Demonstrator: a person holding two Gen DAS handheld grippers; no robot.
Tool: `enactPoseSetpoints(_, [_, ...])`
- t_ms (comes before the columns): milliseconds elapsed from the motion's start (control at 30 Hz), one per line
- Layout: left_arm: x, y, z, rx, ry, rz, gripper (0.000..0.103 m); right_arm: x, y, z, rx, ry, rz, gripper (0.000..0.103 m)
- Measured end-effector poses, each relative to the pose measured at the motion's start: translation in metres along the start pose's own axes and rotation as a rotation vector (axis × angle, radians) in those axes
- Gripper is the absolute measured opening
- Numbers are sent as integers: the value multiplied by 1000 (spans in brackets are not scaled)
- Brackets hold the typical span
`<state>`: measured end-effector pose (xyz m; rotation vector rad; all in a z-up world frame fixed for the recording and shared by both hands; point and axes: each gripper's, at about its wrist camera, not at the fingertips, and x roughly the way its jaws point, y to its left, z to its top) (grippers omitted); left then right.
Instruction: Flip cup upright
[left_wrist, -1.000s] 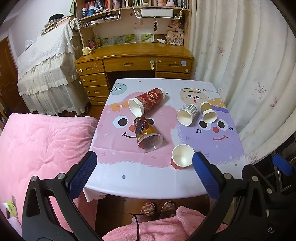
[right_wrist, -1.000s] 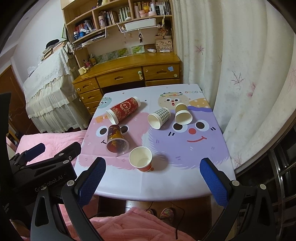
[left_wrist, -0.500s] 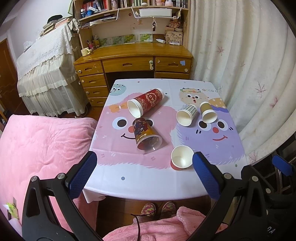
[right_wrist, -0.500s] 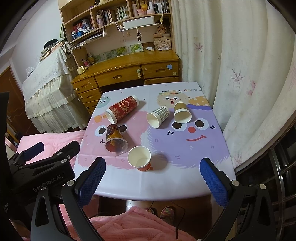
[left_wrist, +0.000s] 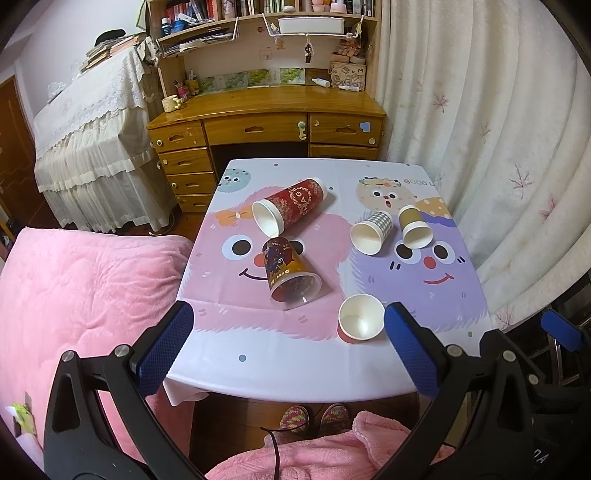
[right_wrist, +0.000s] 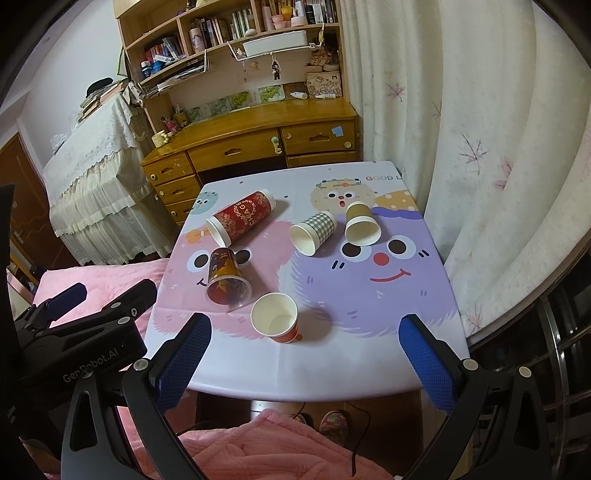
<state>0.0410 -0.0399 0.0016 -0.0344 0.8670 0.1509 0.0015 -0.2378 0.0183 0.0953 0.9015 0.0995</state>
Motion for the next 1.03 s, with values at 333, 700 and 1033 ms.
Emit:
enactPoseSetpoints(333, [7, -5, 10, 1, 4, 4, 102, 1, 1, 2, 4, 3, -1, 103])
enactPoseSetpoints(700, [11, 0, 5, -12, 14, 9, 102, 10, 0, 5, 4, 29, 7, 103])
enactPoseSetpoints(1033, [14, -2, 5, -11, 17, 8, 102, 14, -2, 8, 4, 41, 11, 103])
